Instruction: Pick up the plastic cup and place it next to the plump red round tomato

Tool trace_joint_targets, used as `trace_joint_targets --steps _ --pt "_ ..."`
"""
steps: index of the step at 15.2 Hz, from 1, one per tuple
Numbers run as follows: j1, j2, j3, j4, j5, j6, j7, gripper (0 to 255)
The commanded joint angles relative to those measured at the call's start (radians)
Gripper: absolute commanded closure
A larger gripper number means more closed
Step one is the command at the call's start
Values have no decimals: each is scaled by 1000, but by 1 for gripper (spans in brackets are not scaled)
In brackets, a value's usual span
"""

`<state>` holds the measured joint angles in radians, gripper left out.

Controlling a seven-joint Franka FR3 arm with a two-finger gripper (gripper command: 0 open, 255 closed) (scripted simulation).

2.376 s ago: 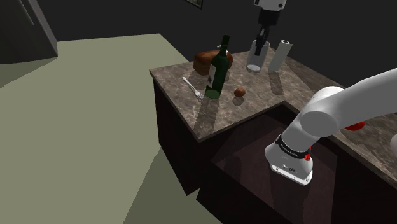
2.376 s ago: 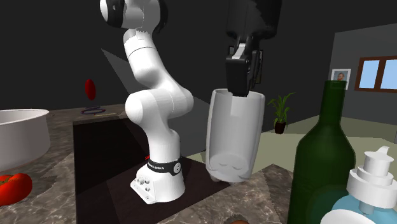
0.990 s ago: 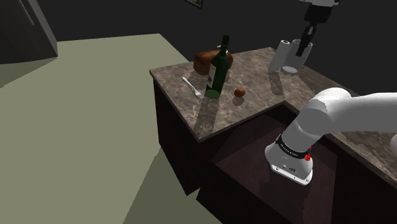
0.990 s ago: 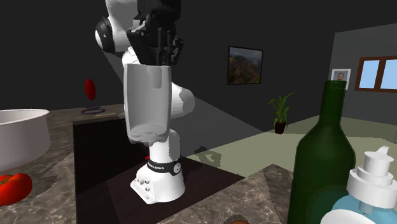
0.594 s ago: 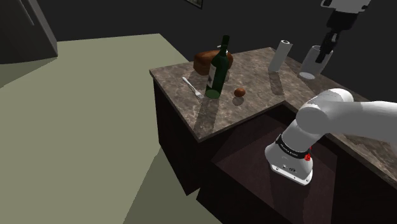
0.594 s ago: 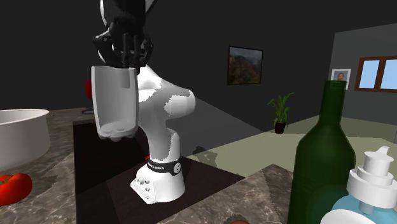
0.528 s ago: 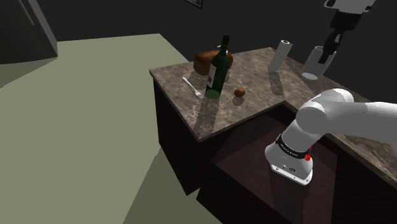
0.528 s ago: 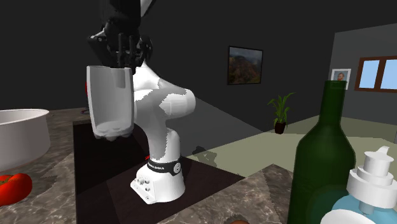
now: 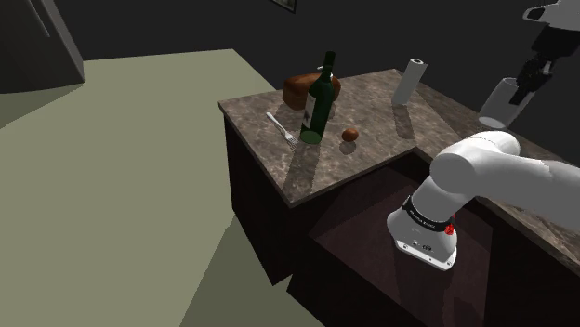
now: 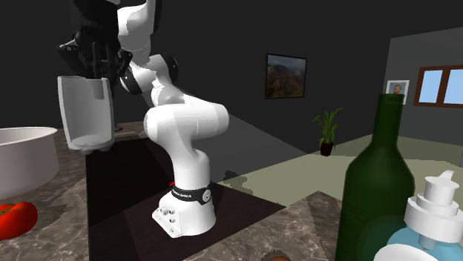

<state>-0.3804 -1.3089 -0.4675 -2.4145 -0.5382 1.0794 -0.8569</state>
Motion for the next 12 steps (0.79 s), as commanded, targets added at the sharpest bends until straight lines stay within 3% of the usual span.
trace_joint_targets --steps 1,12 --pt "-12 -29 -28 11 -48 -27 -45 255" --pt "-48 -142 -170 169 -341 -172 -343 255"
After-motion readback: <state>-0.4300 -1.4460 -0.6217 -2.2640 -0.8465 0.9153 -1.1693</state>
